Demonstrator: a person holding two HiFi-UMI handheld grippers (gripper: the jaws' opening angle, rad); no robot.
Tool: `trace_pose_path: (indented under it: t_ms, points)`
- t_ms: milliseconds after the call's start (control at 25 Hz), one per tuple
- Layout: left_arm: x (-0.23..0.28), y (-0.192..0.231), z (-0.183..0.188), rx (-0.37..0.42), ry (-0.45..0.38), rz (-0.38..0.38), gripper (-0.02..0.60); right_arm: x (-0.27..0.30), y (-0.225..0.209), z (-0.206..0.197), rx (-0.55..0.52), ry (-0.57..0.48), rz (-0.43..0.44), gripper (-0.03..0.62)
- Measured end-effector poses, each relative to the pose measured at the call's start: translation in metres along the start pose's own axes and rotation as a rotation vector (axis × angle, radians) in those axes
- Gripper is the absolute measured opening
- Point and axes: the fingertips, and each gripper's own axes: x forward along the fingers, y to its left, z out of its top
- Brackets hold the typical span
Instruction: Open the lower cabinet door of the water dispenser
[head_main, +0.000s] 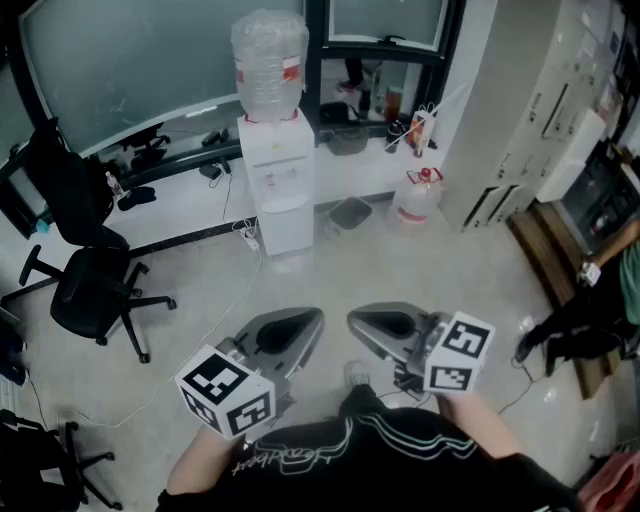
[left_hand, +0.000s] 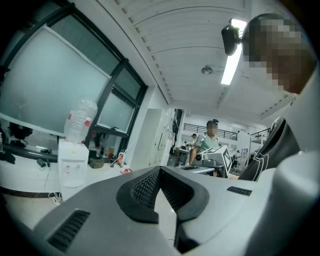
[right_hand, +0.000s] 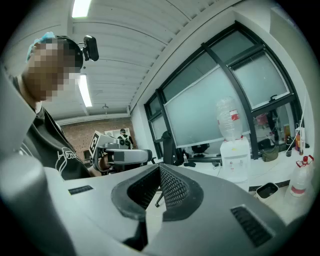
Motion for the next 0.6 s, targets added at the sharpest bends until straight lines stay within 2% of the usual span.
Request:
trace_pose_path:
  t_ms: [360, 600]
  points:
    - [0.018, 0.01, -0.009, -0.016, 0.015, 0.007, 0.0, -0.001, -0.019, -0.004, 0.008, -0.002, -0.015, 0.012]
    - [0.044, 0.017, -0.012, -0.025, 0.04, -0.003, 0.0, -0.007, -0.051, -0.003, 0.072, -0.036, -0.05, 0.012]
